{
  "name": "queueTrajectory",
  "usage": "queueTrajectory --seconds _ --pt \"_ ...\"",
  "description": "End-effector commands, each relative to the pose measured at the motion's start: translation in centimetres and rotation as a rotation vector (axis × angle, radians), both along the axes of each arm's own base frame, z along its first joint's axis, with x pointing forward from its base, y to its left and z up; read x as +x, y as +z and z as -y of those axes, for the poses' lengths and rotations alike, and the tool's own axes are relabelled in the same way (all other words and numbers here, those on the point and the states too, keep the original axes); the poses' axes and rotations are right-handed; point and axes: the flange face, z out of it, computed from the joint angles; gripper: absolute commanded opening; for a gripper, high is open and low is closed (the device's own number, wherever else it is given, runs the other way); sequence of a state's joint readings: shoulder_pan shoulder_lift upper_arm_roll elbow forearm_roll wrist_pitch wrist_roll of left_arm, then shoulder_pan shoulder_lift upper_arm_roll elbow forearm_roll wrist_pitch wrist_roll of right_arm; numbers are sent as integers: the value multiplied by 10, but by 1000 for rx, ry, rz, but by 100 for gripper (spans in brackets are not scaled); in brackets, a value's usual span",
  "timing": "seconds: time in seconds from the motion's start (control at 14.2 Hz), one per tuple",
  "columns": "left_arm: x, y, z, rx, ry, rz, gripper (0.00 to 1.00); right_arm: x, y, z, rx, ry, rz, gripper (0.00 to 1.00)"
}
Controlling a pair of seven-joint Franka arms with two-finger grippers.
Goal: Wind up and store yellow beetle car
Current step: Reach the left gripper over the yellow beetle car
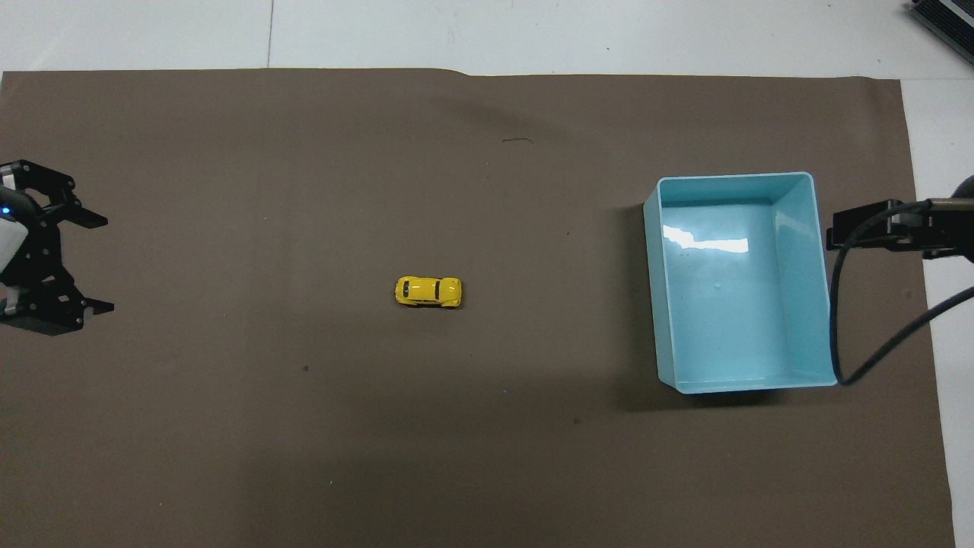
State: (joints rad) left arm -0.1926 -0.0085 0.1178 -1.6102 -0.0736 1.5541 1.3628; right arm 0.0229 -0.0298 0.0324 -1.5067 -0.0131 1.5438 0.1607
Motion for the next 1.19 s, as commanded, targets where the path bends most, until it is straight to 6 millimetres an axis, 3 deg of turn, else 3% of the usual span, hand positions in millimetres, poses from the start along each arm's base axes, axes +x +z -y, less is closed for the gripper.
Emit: queueTrajectory --seconds 0.0,0.28,0.42,0.56,0.77,1.12 --pt "6 -27 16 -37 -64 15 100 -5 1 3 29 -2 -6 100" --pt "23 -69 53 -33 -138 20 100 -5 1 3 29 -2 -6 100" --pt "33 -98 76 -42 -152 13 100 -5 1 3 27 -2 -7 100" --pt "38 -126 83 -60 -143 19 100 -5 1 3 29 -2 -6 100" --pt "44 -164 117 -60 -171 35 100 -5 1 3 29 -2 -6 100" --pt "24 -216 178 -71 -124 87 100 -5 1 3 29 -2 -7 100"
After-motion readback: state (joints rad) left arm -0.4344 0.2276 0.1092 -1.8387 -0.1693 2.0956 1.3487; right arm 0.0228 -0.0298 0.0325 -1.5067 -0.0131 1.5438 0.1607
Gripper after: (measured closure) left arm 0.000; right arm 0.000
